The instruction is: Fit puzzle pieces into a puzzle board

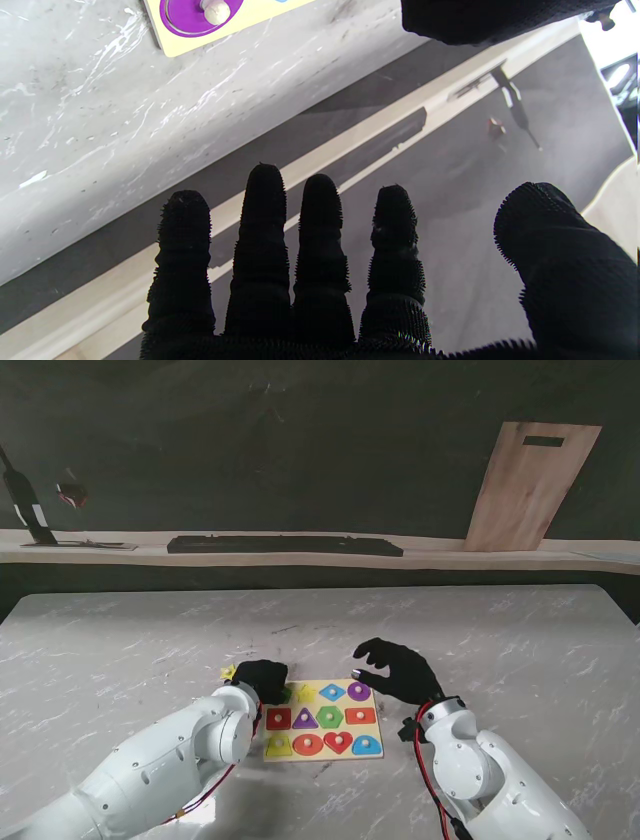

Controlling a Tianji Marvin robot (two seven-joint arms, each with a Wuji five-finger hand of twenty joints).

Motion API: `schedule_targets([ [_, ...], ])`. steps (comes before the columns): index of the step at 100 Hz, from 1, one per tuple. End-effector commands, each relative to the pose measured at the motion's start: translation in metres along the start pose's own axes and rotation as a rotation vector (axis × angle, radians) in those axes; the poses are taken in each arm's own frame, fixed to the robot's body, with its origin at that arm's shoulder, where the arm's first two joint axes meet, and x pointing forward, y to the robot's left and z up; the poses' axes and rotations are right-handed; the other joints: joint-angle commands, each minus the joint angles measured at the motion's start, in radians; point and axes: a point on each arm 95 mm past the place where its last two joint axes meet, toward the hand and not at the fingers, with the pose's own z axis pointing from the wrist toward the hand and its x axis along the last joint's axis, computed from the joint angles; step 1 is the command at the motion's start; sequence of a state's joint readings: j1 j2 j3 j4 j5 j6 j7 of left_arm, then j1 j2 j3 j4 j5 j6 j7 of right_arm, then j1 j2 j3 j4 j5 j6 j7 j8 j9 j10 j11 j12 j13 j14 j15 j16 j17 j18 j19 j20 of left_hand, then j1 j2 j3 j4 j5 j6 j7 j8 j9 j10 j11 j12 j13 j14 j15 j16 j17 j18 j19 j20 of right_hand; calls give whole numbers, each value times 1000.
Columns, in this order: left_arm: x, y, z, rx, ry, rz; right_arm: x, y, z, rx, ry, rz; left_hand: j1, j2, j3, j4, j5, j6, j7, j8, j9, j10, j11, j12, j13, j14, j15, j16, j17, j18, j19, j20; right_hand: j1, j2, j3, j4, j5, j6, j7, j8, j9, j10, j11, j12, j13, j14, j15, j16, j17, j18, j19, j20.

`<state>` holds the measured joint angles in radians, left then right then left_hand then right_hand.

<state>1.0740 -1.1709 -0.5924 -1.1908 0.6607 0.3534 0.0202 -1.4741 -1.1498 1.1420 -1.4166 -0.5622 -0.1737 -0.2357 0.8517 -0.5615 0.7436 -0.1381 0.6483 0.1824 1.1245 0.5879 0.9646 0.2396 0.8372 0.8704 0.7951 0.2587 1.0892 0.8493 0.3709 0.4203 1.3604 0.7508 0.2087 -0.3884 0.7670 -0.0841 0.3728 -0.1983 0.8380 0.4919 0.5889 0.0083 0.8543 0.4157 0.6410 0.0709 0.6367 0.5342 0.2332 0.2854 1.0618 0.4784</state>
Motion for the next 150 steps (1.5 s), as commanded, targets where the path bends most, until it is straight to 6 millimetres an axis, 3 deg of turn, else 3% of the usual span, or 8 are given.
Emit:
schedule_targets([
  [1,0,6,-3,-19,1,13,3,-3,-2,1,8,5,28,-10,-76,-50,-20,2,23,10,-26,37,38,-3,-15,17,-2,16,-12,74,-6,15,10,22,-19,41,17,-13,12,16,19,-13,11,10,19,-6,19,10,-8,5,19,12],
  [20,-2,4,-4,-7,-1,49,3,-3,-2,2,9,5,-31,2,-153,-52,-29,12,12,32,-40,29,64,-33,-18,10,2,22,-13,75,-7,14,10,22,-20,41,30,-10,16,16,26,-11,11,10,23,-7,20,10,-8,6,19,11],
  [47,-4,4,-4,-2,-8,22,3,-2,-2,0,9,5,-143,168,-294,40,3,61,-226,42,-63,42,58,-31,-45,31,-11,33,-38,81,-24,9,10,22,-20,41,40,-10,18,17,32,-11,11,10,26,-5,21,10,-7,6,19,11],
  [81,-6,-1,-8,56,-15,-5,3,-2,-2,-2,11,4,-105,239,-497,50,-19,65,-352,-21,-97,59,23,-28,-81,62,-46,36,-75,89,-49,3,10,23,-19,41,47,-9,18,16,35,-10,10,10,26,-5,20,10,-8,6,19,10],
  [84,-6,-2,-9,64,-13,-6,3,-2,-2,-2,12,4,-16,287,-684,62,-26,65,-376,-25,-107,62,12,-23,-91,67,-58,41,-84,88,-52,0,11,23,-19,41,49,-9,18,16,35,-10,10,10,26,-5,20,10,-8,6,19,10],
  [94,-8,-7,-11,92,5,-15,3,-2,-2,-2,13,3,20,315,-763,66,-49,65,-410,-44,-111,61,11,-25,-93,70,-65,35,-89,89,-57,-2,10,22,-20,41,50,-9,19,17,35,-9,10,10,25,-5,20,10,-8,7,19,10],
  [119,-21,-29,-25,143,89,-18,5,-3,-2,5,23,-9,24,328,-771,67,-68,55,-499,-98,-139,58,-21,-35,-125,71,-101,24,-120,76,-75,-9,11,23,-20,41,51,-10,19,17,35,-11,10,10,25,-5,20,10,-8,5,20,10],
  [150,-63,-49,-43,220,150,-3,13,-13,3,56,39,-36,77,352,-765,72,-98,31,-569,-134,-317,73,-318,-286,-231,62,-270,-39,-212,44,-119,-46,9,24,-21,41,32,-12,12,14,17,-9,2,8,21,-7,17,9,-5,5,20,10],
])
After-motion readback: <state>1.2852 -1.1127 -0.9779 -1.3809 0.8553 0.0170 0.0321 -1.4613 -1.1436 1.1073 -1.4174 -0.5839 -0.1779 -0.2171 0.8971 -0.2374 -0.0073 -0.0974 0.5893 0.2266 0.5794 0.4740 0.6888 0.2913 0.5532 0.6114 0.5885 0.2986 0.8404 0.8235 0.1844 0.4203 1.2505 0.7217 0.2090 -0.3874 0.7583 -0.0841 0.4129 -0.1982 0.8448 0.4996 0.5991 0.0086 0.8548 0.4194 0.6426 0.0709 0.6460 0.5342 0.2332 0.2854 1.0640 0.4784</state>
